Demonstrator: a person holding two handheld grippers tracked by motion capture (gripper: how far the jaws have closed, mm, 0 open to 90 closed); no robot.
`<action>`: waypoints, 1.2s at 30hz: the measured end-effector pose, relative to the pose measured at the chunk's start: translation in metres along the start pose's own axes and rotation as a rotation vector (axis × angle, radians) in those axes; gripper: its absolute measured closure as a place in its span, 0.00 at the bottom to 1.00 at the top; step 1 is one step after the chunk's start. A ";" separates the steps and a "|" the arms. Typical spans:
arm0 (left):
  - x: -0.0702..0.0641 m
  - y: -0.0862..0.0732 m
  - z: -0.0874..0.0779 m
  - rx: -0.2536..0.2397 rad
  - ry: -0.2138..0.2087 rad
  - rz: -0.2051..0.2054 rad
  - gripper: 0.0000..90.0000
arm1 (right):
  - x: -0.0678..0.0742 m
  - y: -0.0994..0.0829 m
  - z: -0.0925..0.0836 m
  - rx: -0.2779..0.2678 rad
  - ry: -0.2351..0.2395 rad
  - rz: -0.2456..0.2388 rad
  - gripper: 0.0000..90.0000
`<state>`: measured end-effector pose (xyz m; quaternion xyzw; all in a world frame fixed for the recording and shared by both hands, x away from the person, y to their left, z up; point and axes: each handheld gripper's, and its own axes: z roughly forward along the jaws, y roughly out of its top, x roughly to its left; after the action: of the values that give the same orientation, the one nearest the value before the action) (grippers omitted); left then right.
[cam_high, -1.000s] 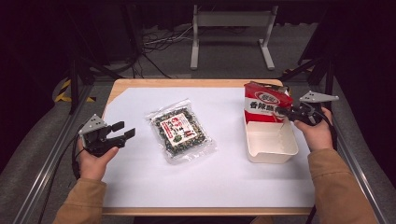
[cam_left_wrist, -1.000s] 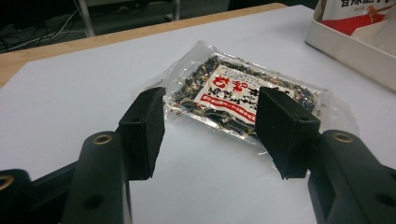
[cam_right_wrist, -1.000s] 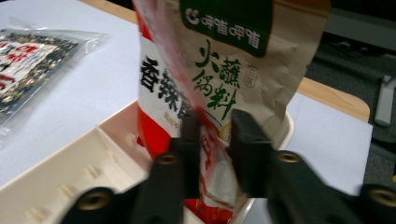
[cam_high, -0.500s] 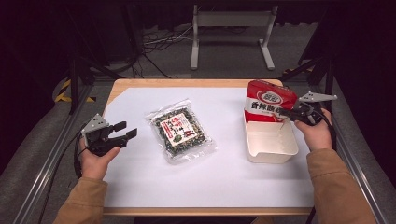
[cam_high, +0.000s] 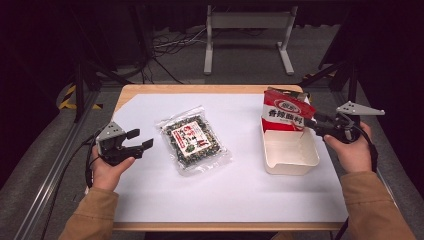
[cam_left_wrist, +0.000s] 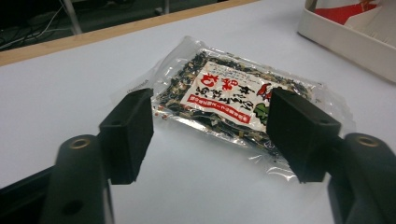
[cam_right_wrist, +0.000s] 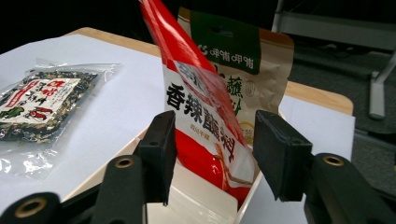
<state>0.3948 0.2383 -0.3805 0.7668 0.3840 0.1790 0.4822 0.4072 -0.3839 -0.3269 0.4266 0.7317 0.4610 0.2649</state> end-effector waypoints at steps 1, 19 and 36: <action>-0.001 0.000 0.001 0.009 -0.001 -0.006 0.29 | 0.003 0.000 -0.003 -0.006 0.003 0.004 0.51; -0.009 0.007 0.008 0.070 0.019 0.027 0.20 | 0.062 -0.011 -0.035 -0.043 0.102 -0.075 0.44; 0.013 0.013 0.030 0.099 0.075 -0.077 0.14 | 0.095 -0.021 -0.017 -0.036 0.171 -0.162 0.38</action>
<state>0.4276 0.2270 -0.3839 0.7671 0.4396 0.1698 0.4354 0.3394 -0.3137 -0.3378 0.3204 0.7752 0.4859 0.2457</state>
